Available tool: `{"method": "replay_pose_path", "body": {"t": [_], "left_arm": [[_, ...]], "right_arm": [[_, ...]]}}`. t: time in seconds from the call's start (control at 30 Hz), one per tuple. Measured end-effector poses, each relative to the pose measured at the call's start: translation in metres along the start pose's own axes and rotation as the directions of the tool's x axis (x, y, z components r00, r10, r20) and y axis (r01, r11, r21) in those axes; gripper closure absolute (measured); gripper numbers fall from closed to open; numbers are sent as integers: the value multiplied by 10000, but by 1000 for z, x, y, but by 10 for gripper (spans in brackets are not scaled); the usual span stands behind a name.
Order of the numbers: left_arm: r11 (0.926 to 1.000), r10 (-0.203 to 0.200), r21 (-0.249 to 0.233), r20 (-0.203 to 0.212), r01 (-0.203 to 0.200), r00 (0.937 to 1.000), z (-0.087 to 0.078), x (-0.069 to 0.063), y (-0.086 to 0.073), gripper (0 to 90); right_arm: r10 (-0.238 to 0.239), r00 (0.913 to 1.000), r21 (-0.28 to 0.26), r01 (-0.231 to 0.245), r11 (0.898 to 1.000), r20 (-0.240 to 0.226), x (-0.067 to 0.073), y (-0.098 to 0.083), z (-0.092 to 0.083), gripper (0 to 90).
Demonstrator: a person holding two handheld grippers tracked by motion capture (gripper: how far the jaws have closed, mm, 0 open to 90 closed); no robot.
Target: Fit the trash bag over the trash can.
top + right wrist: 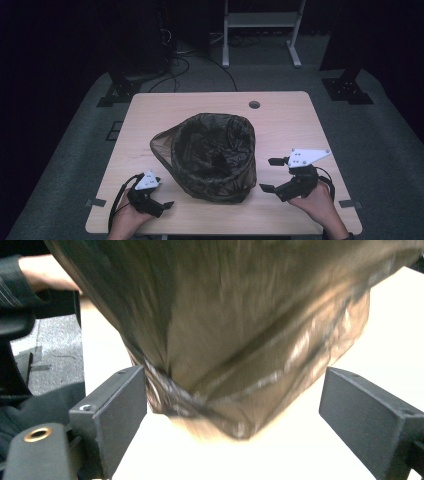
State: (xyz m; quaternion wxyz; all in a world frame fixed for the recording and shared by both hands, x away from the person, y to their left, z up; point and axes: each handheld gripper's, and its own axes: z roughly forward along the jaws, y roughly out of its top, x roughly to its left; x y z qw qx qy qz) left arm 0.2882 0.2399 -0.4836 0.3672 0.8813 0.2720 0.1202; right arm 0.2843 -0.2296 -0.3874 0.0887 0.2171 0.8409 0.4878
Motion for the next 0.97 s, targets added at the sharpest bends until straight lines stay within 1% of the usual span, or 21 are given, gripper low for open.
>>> {"method": "replay_pose_path", "body": {"t": [0.1,0.13,0.2,0.27,0.4,0.47,0.5,0.6,0.67,0.77,0.83,0.87,0.97], "left_arm": [[10000,3,3,1,-3,10000,0,0,0,0],[10000,3,3,0,-3,10000,0,0,0,0],[10000,4,3,-1,-4,10000,0,0,0,0],[10000,3,3,1,-3,10000,0,0,0,0],[10000,17,2,16,-17,10000,0,0,0,0],[10000,32,-2,30,-32,10000,0,0,0,0],[10000,36,3,33,-36,10000,0,0,0,0],[10000,38,0,35,-38,10000,0,0,0,0],[10000,43,3,36,-43,10000,0,0,0,0],[10000,40,4,44,-40,10000,0,0,0,0],[10000,62,-3,64,-62,10000,0,0,0,0],[10000,63,-11,71,-63,10000,0,0,-1,0],[10000,63,-12,73,-63,10000,0,0,-1,0]], "right_arm": [[68,9999,64,-68,10000,80,-2,-14,3,109],[101,9999,148,-103,9998,90,-2,-18,4,109],[-6,9996,396,-5,9992,296,-3,-27,7,109],[101,9995,544,-116,9985,286,-4,-36,10,109],[77,9992,861,-112,9962,399,-6,-52,16,109],[67,9995,1101,-100,9939,301,-7,-60,21,109],[75,9994,1397,-123,9901,352,-7,-65,24,109],[-53,9993,1601,-6,9871,359,-6,-73,30,109],[32,9996,1897,-85,9818,282,-6,-78,35,109],[-107,9995,2376,31,9713,309,-5,-82,42,109],[-200,9993,2588,108,9659,330,-4,-83,46,109],[-291,9989,2592,186,9656,367,-3,-83,46,109],[-224,9991,2550,122,9669,369,-4,-83,46,109]]}}
